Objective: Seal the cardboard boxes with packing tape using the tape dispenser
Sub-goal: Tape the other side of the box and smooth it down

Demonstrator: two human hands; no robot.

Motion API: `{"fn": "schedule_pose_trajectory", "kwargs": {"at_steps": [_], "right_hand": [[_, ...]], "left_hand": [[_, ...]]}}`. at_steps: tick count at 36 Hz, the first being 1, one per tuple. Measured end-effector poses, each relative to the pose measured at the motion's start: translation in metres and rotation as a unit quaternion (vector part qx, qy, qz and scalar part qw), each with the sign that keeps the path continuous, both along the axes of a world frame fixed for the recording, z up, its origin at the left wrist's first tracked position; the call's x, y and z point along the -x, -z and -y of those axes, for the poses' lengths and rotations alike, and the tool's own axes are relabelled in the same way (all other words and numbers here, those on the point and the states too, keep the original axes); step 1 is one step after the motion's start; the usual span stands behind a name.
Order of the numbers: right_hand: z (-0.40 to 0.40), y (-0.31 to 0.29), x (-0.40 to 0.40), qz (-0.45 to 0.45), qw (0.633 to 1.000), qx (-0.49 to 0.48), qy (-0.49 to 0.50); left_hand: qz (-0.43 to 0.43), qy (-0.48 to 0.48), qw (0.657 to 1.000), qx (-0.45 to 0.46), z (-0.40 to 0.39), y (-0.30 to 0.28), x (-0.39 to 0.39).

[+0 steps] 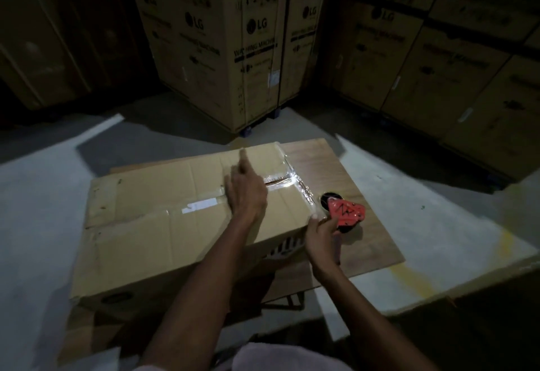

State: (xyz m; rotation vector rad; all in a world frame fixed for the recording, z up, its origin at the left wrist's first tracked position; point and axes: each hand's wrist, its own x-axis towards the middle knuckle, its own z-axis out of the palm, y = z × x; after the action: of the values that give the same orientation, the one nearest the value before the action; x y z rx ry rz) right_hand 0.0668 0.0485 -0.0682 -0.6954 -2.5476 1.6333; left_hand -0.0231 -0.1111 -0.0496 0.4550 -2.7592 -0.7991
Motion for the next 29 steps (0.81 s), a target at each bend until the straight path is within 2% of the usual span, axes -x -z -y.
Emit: {"fn": "schedule_pose_trajectory", "kwargs": {"at_steps": [3,5,11,17,24,29], "right_hand": [[0.008,-0.001,-0.010,0.059,0.994,0.059,-0.065],[0.019,-0.001,-0.020,0.061,0.989,0.098,-0.091],[0.065,0.000,-0.052,0.117,0.965,0.157,-0.175],[0.127,0.005,-0.076,0.144,0.949,0.183,-0.211],[0.167,0.011,-0.076,0.162,0.946,0.162,-0.229],[0.189,0.024,-0.069,0.165,0.950,0.171,-0.200]], "left_hand": [[0.012,-0.069,0.997,-0.014,0.027,0.001,-0.038],[0.023,-0.094,0.995,0.012,0.045,0.003,-0.061],[0.068,-0.184,0.976,0.097,0.091,0.004,-0.137],[0.077,-0.291,0.950,0.087,0.114,0.009,-0.198],[0.065,-0.290,0.948,0.109,0.141,0.017,-0.218],[0.071,-0.232,0.958,0.156,0.162,0.012,-0.226]]}}
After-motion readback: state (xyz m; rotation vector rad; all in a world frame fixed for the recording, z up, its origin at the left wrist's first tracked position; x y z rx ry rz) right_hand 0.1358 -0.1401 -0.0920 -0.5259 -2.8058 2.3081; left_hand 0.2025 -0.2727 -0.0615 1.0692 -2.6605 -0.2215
